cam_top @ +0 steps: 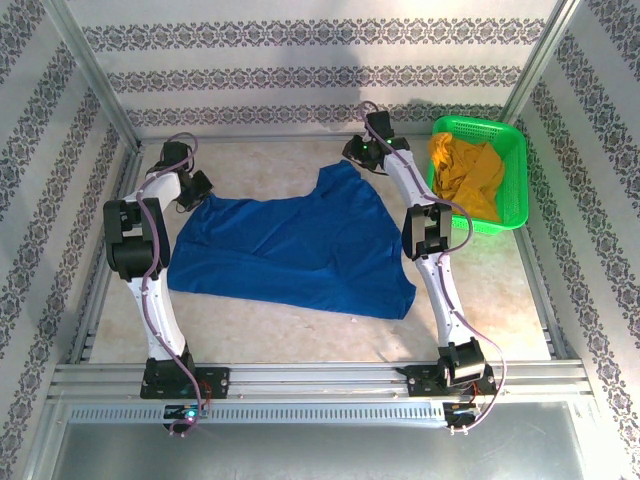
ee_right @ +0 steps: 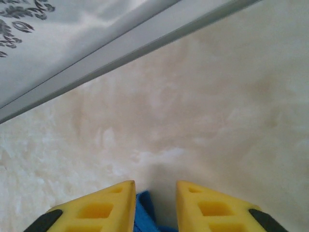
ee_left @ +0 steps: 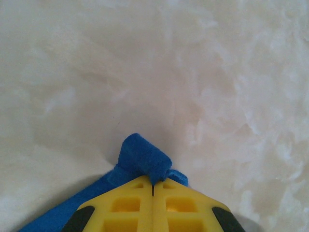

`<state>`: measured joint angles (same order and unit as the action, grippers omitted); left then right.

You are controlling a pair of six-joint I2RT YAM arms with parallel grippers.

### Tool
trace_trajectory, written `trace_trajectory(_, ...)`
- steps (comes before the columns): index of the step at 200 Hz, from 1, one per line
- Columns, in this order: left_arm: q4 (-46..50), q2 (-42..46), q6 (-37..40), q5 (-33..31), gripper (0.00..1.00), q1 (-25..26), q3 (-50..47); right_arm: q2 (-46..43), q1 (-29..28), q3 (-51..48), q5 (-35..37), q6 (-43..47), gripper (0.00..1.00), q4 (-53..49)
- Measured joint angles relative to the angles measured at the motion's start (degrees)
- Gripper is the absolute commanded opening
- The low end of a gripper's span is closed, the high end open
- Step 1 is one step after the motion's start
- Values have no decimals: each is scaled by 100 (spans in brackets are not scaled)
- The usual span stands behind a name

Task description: Fold the inside-out t-shirt

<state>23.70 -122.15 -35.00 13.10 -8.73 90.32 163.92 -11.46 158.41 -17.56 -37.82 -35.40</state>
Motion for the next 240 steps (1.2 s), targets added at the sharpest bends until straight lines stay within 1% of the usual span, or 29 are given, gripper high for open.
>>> trace_trajectory(6, 2, 0, 0, 0, 0, 0, 0, 7, 11, 9, -22, -39, 26, 35)
trace_trajectory(24, 2, 0, 0, 0, 0, 0, 0, 11, 11, 11, -101, -101, 41, 120)
trace_trajectory(38, 4, 0, 0, 0, 0, 0, 0, 15, 7, 11, -144, -133, 47, 144)
trace_trajectory(49, 4, 0, 2, 2, 0, 0, 0, 20, 7, 11, -162, -122, 48, 144)
trace_trajectory(59, 7, 0, 0, 2, 0, 0, 0, 28, -4, 11, -170, -127, 47, 144)
trace_trajectory(69, 7, 0, 2, 2, 0, 0, 0, 39, -7, 11, -190, -127, 44, 144)
trace_trajectory(94, 11, 0, 2, 2, 0, 0, 0, 74, -44, 11, -240, -111, 30, 142)
trace_trajectory(118, 22, 0, 2, 4, 0, 0, 2, 92, -70, 11, -310, -127, 24, 140)
trace_trajectory(127, 26, 0, 2, 17, 0, 0, 0, 94, -81, 11, -326, -122, 24, 138)
trace_trajectory(134, 26, 0, 2, 22, 0, 0, 0, 94, -81, 11, -345, -122, 27, 138)
trace_trajectory(149, 26, 0, 2, 22, 0, 0, 2, 94, -81, 9, -365, -96, 42, 138)
trace_trajectory(165, 26, 0, 2, 26, 0, 0, 2, 94, -81, -13, -376, -37, 51, 140)
trace_trajectory(176, 26, 0, 2, 39, 0, 0, 2, 92, -81, -46, -376, -7, 52, 138)
trace_trajectory(193, 26, 0, 2, 46, 0, 0, 7, 92, -79, -120, -374, 35, 49, 140)
trace_trajectory(208, 24, 0, 2, 46, 0, 0, 7, 92, -79, -122, -376, 72, 42, 138)
trace_trajectory(224, 26, 0, 2, 66, 0, 0, 7, 92, -79, -155, -367, 74, 31, 131)
trace_trajectory(240, 24, 0, 2, 66, 0, 0, 7, 92, -81, -188, -376, 101, 14, 98)
